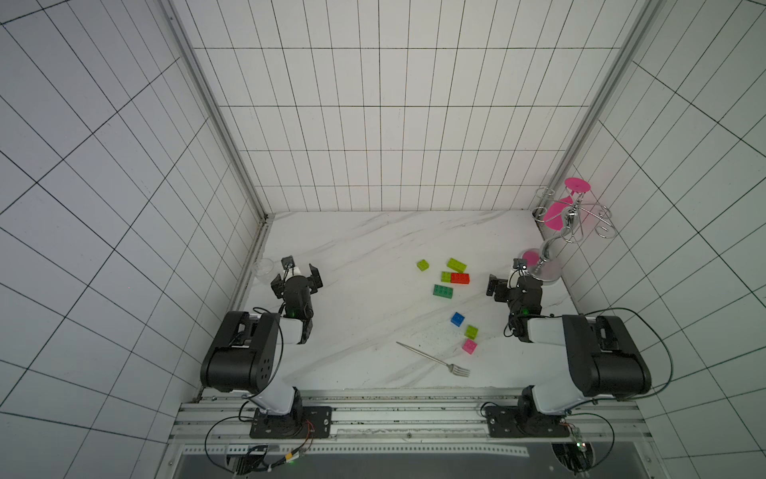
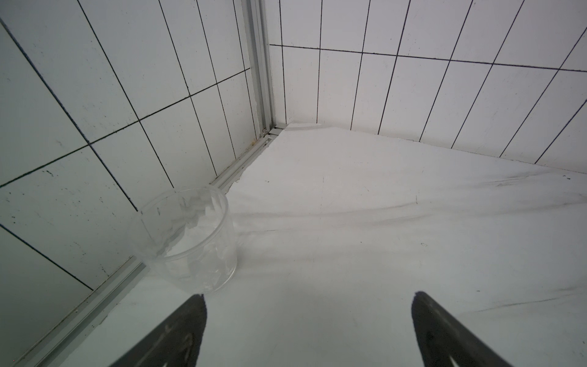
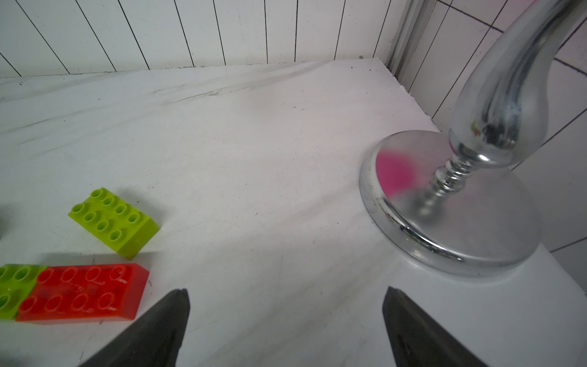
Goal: Assemble a spoon with lego
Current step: Move the lego brick at the center of the board.
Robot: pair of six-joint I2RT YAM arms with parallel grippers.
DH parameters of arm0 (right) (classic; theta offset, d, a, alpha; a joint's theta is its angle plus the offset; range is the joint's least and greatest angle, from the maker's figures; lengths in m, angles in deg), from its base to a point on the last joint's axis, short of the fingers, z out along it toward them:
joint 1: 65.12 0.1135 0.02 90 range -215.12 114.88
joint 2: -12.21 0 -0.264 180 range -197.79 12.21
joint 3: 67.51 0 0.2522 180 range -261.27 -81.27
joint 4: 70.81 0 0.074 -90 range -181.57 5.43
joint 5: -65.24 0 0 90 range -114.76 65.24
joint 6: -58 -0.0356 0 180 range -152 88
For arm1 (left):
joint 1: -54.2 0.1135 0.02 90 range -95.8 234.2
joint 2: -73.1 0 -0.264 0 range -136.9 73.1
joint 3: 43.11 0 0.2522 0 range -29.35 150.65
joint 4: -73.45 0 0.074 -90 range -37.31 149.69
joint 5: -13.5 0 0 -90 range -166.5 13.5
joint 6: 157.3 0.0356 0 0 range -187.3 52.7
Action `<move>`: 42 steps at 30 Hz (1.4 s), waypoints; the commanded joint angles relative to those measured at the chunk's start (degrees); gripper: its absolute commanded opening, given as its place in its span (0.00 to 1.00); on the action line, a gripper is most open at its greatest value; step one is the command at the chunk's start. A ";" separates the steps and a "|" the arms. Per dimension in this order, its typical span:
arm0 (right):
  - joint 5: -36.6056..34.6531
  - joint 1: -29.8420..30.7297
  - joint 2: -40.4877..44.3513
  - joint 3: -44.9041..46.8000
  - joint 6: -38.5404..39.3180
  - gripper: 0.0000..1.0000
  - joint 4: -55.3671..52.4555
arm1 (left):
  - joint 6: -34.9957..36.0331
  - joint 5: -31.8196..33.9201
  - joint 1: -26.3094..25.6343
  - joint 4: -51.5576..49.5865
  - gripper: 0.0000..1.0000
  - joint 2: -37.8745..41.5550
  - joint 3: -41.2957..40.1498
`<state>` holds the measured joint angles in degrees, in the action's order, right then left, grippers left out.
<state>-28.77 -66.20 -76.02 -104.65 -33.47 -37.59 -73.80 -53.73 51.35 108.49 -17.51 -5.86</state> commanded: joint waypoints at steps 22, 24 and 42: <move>-21.31 14.97 17.18 -18.08 -11.43 0.99 -47.23 | -13.77 -3.85 -7.72 -40.64 0.99 29.15 12.00; -14.20 15.81 18.59 -22.88 -15.13 0.99 -58.89 | -31.50 -5.16 -7.53 -48.32 0.99 34.55 11.25; -3.39 33.82 6.79 -30.23 -16.91 0.82 -85.69 | -38.84 -23.31 -7.52 -52.74 0.99 50.97 -1.59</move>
<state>-31.61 -32.78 -68.48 -134.22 -47.16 -121.28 -111.97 -75.52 44.00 54.68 34.92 -6.97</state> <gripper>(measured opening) 0.823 0.991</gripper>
